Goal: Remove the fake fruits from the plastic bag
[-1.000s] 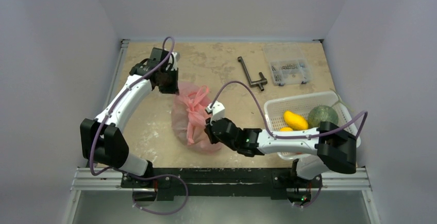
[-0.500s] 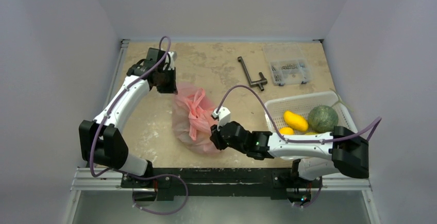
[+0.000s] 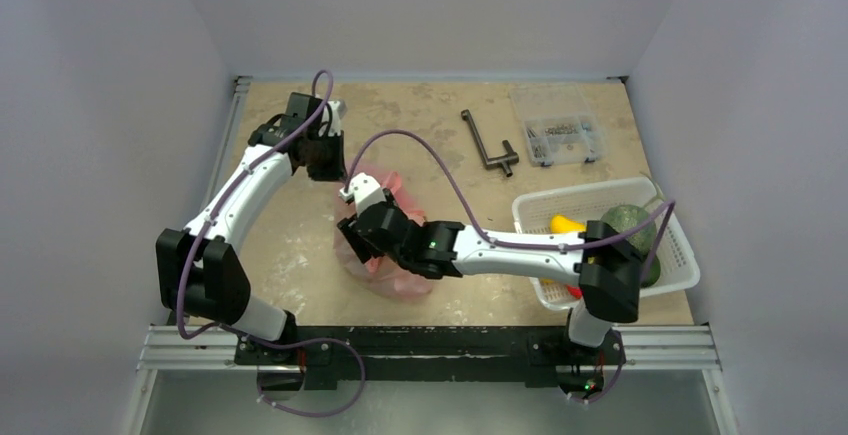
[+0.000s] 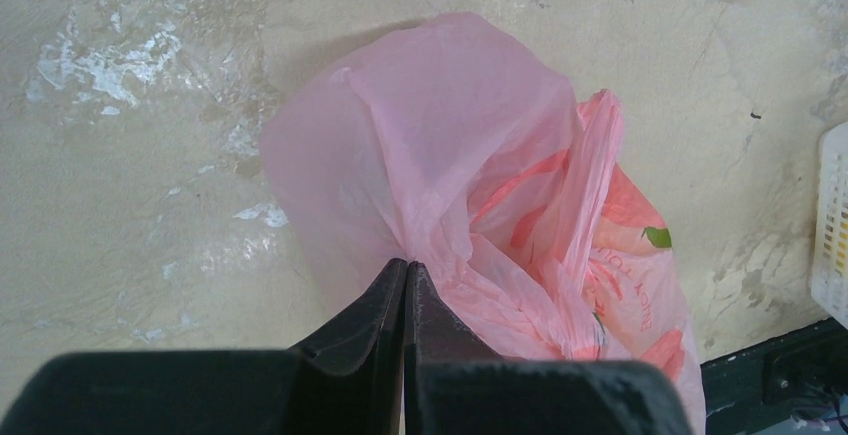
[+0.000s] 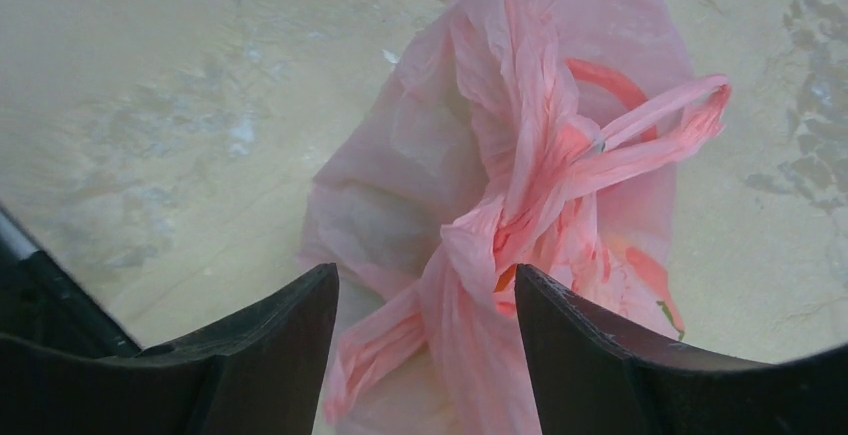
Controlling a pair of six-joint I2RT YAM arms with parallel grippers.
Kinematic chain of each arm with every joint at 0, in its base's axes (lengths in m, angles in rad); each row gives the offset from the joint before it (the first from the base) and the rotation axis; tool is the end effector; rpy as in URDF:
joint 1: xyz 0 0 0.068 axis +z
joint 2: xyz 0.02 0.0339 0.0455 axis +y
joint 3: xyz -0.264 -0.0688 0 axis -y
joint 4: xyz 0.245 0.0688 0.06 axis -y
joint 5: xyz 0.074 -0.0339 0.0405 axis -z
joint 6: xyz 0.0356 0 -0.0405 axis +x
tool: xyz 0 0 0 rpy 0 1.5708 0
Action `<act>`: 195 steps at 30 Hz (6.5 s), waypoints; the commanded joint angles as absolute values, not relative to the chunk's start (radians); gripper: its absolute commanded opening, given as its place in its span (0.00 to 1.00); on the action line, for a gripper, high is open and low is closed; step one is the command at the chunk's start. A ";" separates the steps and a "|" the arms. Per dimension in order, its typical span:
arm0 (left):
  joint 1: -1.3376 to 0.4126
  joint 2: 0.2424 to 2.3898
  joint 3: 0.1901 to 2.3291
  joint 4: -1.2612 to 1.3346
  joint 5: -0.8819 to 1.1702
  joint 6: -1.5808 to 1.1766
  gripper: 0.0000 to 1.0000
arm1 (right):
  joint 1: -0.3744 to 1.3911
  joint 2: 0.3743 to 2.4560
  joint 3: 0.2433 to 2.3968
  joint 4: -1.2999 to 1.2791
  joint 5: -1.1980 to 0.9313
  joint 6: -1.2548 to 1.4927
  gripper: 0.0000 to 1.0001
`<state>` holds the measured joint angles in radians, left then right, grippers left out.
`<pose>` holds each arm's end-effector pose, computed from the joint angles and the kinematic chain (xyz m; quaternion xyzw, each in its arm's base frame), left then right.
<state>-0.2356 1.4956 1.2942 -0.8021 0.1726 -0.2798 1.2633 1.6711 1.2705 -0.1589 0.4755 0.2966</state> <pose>0.3008 -0.0785 0.2945 0.0030 0.9568 -0.1511 0.2485 0.1321 0.3620 0.2798 -0.2941 0.8059 0.1846 0.4796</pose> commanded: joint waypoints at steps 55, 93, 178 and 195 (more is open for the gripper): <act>-0.558 1.293 1.208 -0.701 0.234 -0.005 0.95 | 1.267 1.248 0.734 0.114 0.470 0.412 0.00; -0.488 1.292 1.261 -0.738 -0.371 -0.137 0.00 | 1.267 1.262 0.723 0.130 0.463 0.440 0.00; -0.001 1.034 1.091 -0.495 0.335 -0.289 0.54 | 0.790 1.120 0.923 -0.210 -0.157 0.478 0.17; -0.342 0.925 1.292 -0.975 -0.120 -0.188 1.00 | 0.799 1.067 0.939 -0.232 -0.075 0.409 0.78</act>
